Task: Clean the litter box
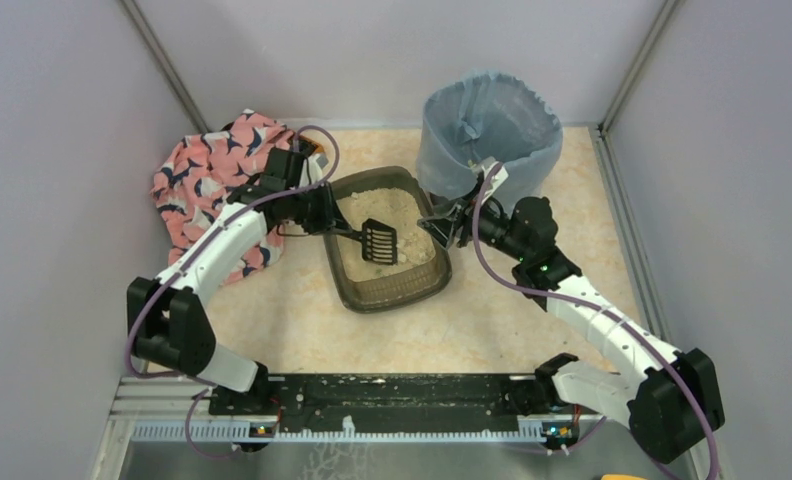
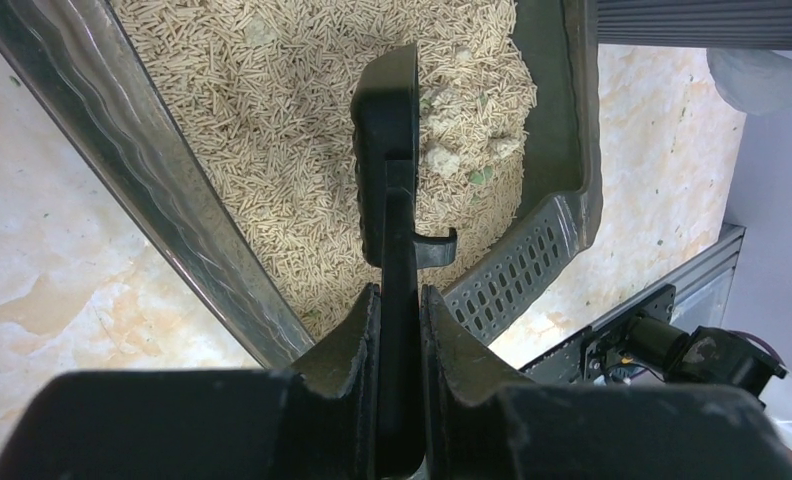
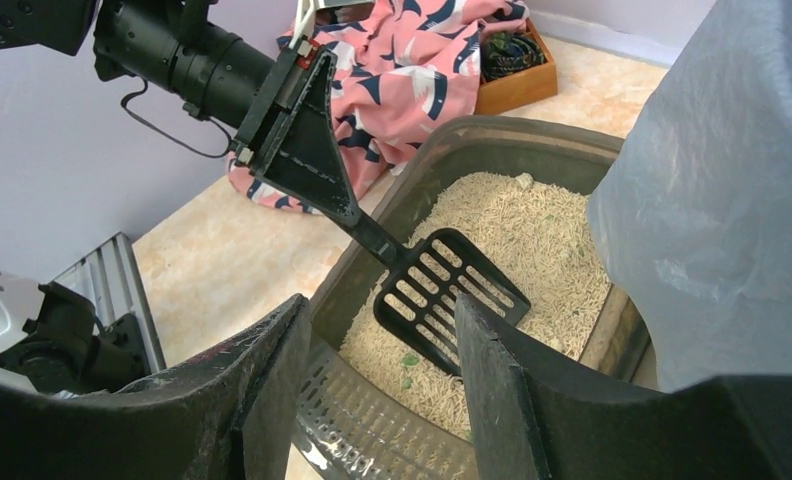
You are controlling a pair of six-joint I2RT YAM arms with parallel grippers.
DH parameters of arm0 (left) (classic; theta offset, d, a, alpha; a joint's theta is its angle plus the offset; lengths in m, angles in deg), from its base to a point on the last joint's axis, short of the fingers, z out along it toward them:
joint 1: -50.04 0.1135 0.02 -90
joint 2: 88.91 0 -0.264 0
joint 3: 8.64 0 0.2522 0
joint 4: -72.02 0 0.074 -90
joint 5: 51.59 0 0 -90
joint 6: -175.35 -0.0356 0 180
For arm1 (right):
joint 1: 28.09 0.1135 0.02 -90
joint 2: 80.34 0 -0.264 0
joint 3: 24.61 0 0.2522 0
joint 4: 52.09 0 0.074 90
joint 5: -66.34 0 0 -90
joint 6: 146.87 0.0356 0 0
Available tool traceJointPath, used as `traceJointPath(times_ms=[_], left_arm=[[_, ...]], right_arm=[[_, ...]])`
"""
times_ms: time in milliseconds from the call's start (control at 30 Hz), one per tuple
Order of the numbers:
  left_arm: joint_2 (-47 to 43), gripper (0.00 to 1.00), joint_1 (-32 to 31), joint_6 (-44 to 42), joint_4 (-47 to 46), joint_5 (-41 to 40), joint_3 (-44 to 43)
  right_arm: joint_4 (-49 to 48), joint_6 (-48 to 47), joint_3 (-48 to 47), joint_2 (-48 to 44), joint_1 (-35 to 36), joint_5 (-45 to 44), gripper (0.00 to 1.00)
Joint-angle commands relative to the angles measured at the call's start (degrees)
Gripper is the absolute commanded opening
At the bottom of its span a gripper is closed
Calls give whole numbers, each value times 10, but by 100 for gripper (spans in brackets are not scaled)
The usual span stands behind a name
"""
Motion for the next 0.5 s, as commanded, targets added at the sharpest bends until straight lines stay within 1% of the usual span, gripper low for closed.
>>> traceJointPath(times_ms=[0, 200, 467], left_arm=[[24, 0, -3, 2, 3, -11, -14], [64, 0, -3, 9, -3, -2, -19], [87, 0, -3, 61, -79, 79, -10]], right_arm=[[-36, -5, -2, -18, -7, 1, 56], [-46, -1, 9, -25, -8, 0, 56], [-58, 6, 17, -16, -9, 8, 56]])
